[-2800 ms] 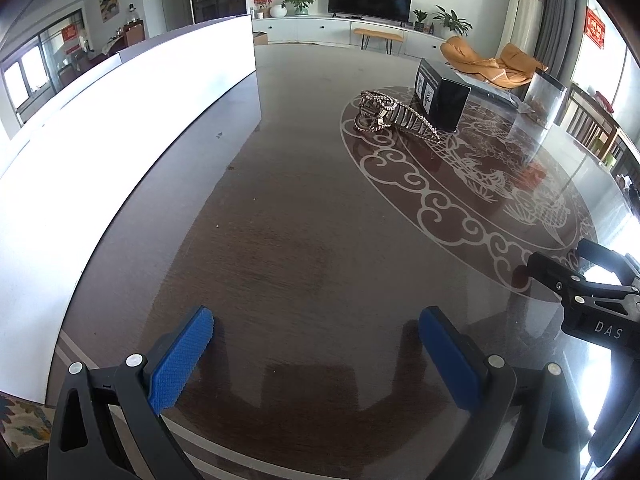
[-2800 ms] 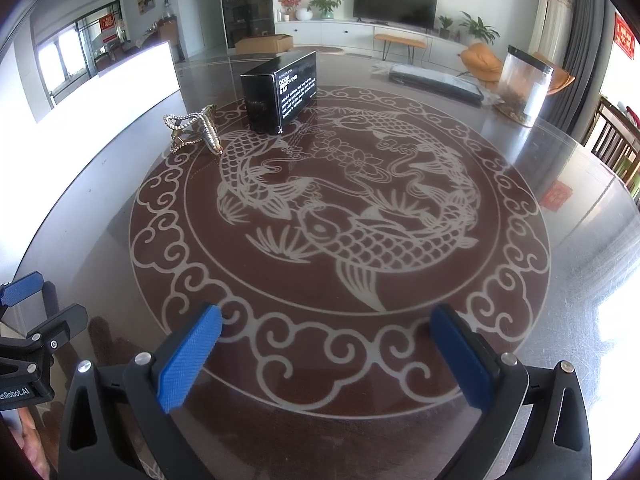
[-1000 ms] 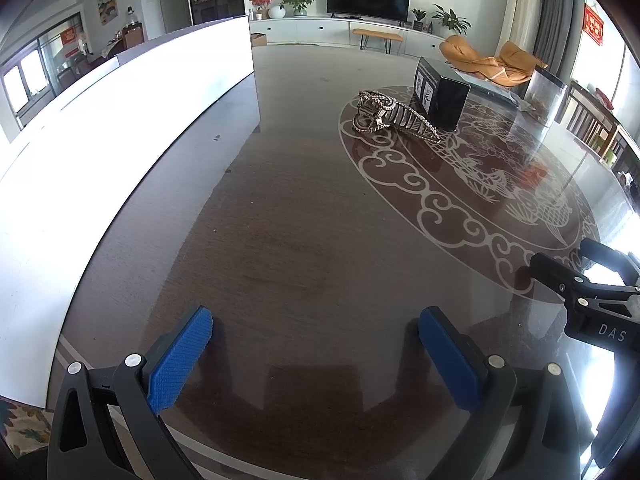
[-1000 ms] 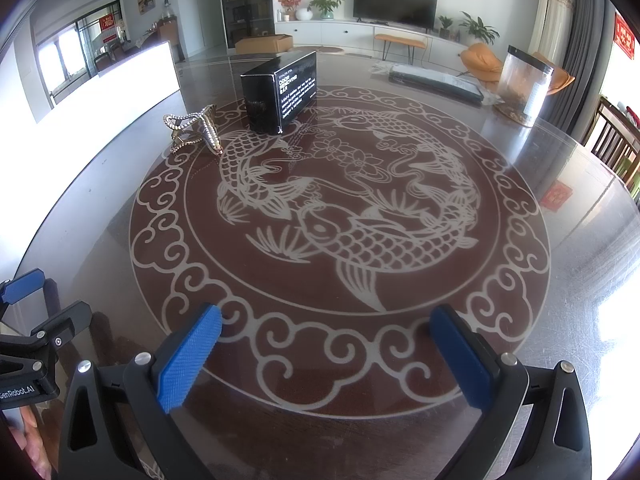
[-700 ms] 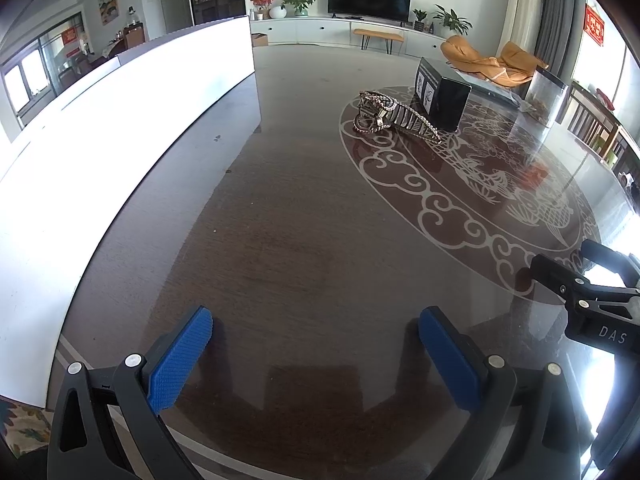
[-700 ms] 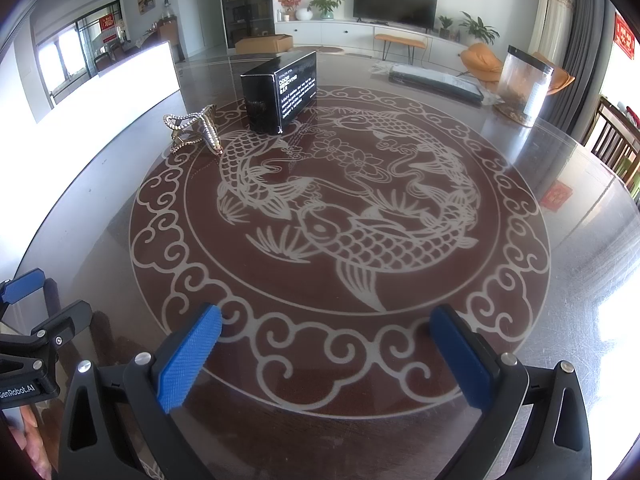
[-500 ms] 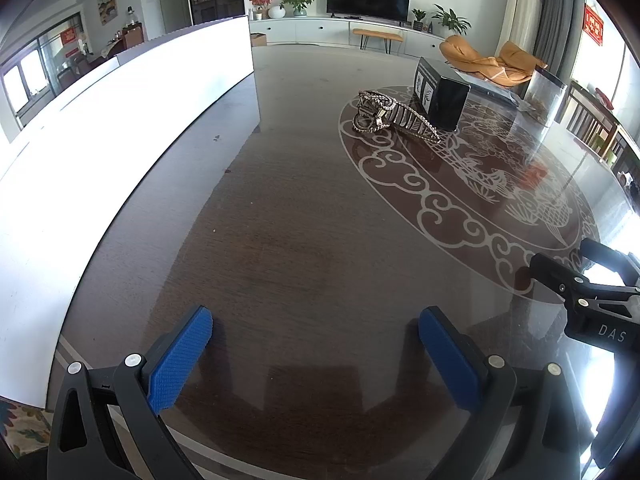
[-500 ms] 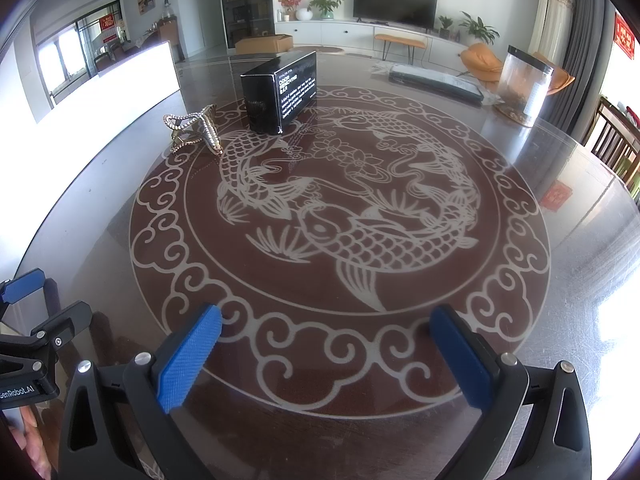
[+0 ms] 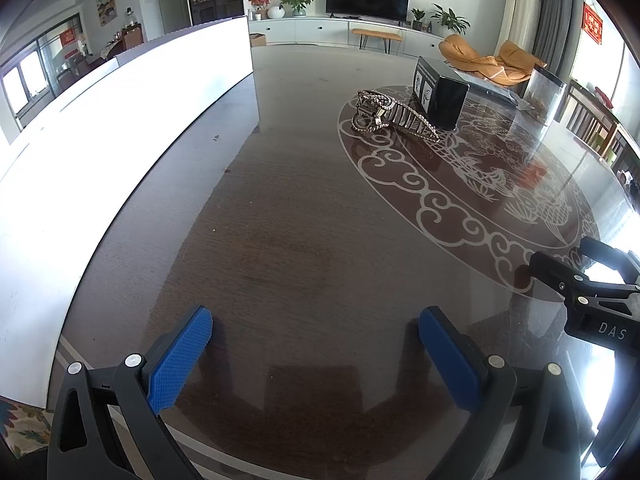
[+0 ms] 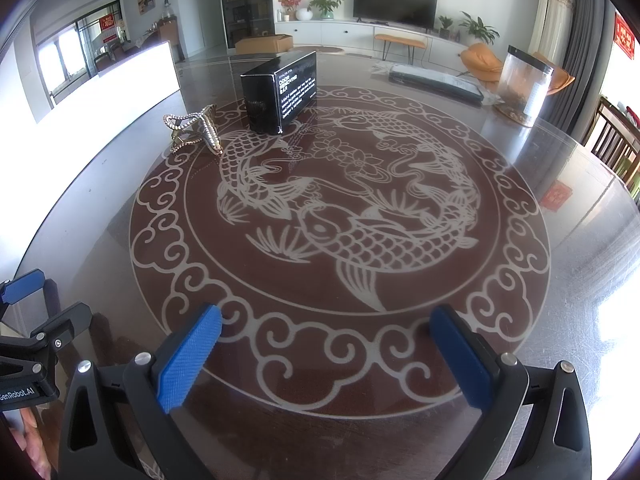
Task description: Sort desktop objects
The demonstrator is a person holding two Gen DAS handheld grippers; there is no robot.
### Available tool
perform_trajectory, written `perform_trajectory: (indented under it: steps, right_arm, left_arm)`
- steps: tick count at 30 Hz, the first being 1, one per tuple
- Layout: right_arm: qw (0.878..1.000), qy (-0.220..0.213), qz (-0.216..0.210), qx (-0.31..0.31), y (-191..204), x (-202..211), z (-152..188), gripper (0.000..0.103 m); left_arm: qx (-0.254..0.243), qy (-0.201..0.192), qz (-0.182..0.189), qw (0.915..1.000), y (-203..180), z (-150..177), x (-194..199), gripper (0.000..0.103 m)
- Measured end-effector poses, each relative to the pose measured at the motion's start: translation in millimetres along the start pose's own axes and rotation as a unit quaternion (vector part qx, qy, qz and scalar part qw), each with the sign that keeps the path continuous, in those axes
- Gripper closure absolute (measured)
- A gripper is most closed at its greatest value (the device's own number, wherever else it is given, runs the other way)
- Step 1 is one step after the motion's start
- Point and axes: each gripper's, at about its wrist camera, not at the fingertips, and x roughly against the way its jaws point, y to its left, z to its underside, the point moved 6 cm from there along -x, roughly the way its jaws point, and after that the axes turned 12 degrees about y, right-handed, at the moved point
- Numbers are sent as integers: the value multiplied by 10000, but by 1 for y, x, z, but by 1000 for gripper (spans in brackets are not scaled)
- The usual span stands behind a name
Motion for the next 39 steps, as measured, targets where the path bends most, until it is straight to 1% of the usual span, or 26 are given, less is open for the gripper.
perform_trajectory:
  steps: [34,36,39]
  right_arm:
    - [10000,4,-4,15,0,0,0,0]
    - [9997,48,-100,217,1,-2,-1,0]
    - [9987,154,-221,440,-1,-5,-7,0]
  left_arm:
    - [-22,10,13,10000,1,1,0,0]
    - [-50,57,16,10000,2,2,1,0]
    - [224,70,-77,9997,16,0,0,0]
